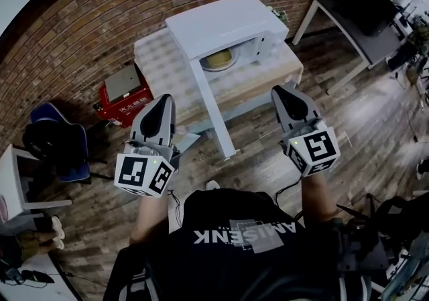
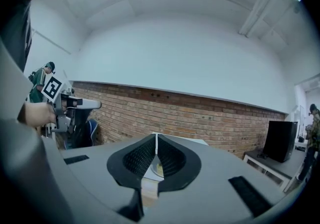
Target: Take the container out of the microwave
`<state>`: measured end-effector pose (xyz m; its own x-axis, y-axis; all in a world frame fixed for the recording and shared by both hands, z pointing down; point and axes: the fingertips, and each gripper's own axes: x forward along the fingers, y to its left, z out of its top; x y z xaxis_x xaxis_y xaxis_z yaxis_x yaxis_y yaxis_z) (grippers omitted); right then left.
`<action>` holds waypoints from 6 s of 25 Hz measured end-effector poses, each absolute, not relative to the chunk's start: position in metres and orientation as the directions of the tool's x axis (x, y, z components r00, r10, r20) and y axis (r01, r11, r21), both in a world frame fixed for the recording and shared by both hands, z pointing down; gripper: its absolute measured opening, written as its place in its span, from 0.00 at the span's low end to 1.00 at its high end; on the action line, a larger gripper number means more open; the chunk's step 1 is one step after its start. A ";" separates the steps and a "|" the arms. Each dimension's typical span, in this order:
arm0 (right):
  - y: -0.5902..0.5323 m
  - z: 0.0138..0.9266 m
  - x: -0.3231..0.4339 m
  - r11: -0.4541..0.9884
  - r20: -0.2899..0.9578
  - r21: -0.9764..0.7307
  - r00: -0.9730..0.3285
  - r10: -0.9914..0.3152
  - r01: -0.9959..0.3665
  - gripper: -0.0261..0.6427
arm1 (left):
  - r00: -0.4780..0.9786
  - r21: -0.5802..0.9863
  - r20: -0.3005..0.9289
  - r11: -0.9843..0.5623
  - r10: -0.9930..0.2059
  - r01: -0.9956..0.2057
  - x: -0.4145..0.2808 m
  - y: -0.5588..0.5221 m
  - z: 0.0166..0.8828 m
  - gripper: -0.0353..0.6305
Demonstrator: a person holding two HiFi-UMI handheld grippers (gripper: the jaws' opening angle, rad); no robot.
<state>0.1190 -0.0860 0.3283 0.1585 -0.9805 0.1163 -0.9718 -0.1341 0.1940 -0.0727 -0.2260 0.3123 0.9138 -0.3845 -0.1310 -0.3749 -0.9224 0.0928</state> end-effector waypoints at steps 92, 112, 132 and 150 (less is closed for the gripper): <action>-0.370 0.627 0.238 0.709 0.672 0.520 -0.284 -0.684 -0.477 0.35 | 0.441 0.119 0.058 -0.433 -0.895 -0.894 0.024 -0.245 0.363 0.07; -0.392 0.673 0.250 0.700 0.684 0.618 -0.196 -0.703 -0.358 0.35 | 0.412 0.098 0.085 -0.404 -0.907 -0.910 0.036 -0.235 0.363 0.07; -0.402 0.696 0.253 0.713 0.713 0.632 -0.133 -0.688 -0.303 0.24 | 0.381 0.095 0.101 -0.372 -0.919 -0.923 0.022 -0.225 0.364 0.07; -0.366 0.687 0.235 0.773 0.770 0.507 -0.202 -0.605 -0.381 0.11 | 0.458 0.135 0.093 -0.444 -0.884 -0.886 0.017 -0.220 0.371 0.07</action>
<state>0.2353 -0.3656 0.6872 -0.2022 -0.6045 0.7705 -0.3808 0.7734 0.5069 0.0173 -0.2204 0.3714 0.4578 -0.8842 0.0930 -0.8856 -0.4443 0.1352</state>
